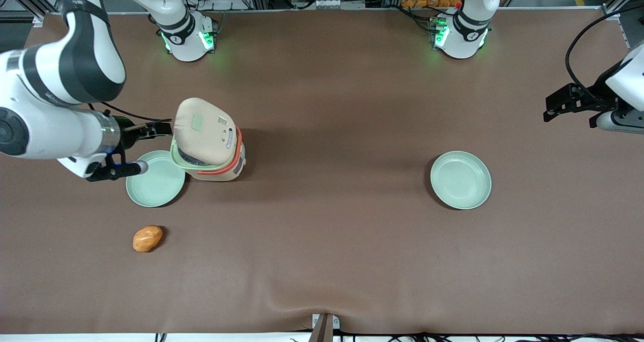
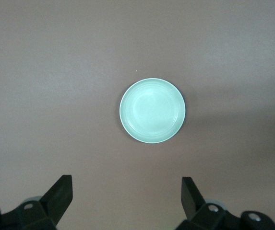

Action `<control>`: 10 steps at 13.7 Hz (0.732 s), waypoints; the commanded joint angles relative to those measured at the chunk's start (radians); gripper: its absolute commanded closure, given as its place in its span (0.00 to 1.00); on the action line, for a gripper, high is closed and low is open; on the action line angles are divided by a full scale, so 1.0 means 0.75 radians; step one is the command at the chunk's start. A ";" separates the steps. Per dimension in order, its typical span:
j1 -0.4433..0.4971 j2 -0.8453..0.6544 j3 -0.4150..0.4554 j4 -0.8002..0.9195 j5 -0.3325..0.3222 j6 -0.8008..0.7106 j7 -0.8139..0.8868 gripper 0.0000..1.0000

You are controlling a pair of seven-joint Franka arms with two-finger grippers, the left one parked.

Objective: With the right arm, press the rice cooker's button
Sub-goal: 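Pull the right gripper back from the rice cooker as the lid opens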

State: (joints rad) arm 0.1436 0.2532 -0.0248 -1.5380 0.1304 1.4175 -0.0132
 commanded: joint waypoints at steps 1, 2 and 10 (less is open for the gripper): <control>-0.034 -0.080 0.011 -0.003 -0.010 -0.025 0.005 0.00; -0.040 -0.100 0.011 0.005 -0.031 -0.025 0.005 0.00; -0.138 -0.235 0.002 -0.001 -0.147 0.231 -0.009 0.00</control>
State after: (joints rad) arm 0.0666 0.1200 -0.0297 -1.5226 0.0514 1.5339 -0.0148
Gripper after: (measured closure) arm 0.000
